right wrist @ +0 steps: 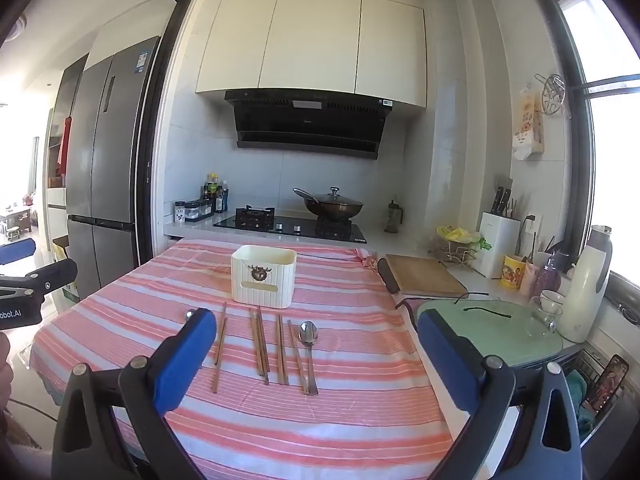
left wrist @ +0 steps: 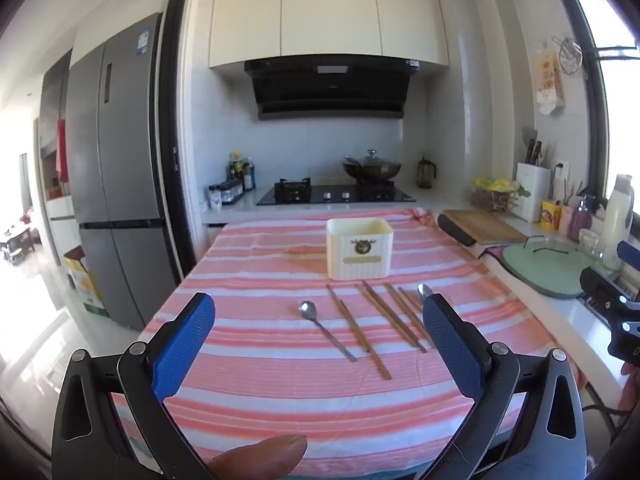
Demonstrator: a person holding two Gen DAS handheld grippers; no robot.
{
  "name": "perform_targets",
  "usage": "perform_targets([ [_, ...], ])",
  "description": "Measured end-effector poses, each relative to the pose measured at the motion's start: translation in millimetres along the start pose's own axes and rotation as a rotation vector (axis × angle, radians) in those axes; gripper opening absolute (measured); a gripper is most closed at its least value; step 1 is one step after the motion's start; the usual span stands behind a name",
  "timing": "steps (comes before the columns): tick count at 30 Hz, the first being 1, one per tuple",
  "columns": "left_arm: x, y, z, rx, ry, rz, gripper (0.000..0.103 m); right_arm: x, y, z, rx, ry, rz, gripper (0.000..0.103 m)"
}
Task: Organize utensils
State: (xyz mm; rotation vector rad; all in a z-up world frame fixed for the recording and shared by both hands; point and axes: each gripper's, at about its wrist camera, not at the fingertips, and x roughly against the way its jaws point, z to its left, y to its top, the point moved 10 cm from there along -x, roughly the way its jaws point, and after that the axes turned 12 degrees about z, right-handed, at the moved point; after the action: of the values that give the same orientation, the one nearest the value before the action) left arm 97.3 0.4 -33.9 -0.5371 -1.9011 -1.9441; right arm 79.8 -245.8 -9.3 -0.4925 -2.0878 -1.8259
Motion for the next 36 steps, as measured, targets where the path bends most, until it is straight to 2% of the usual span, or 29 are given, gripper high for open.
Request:
perform_targets([
  [36, -4.6, -4.5, -0.5, 0.023, -0.001, 0.017, 0.103, -3.4, -5.7, -4.3, -0.017, -0.004, 0.004, 0.103],
])
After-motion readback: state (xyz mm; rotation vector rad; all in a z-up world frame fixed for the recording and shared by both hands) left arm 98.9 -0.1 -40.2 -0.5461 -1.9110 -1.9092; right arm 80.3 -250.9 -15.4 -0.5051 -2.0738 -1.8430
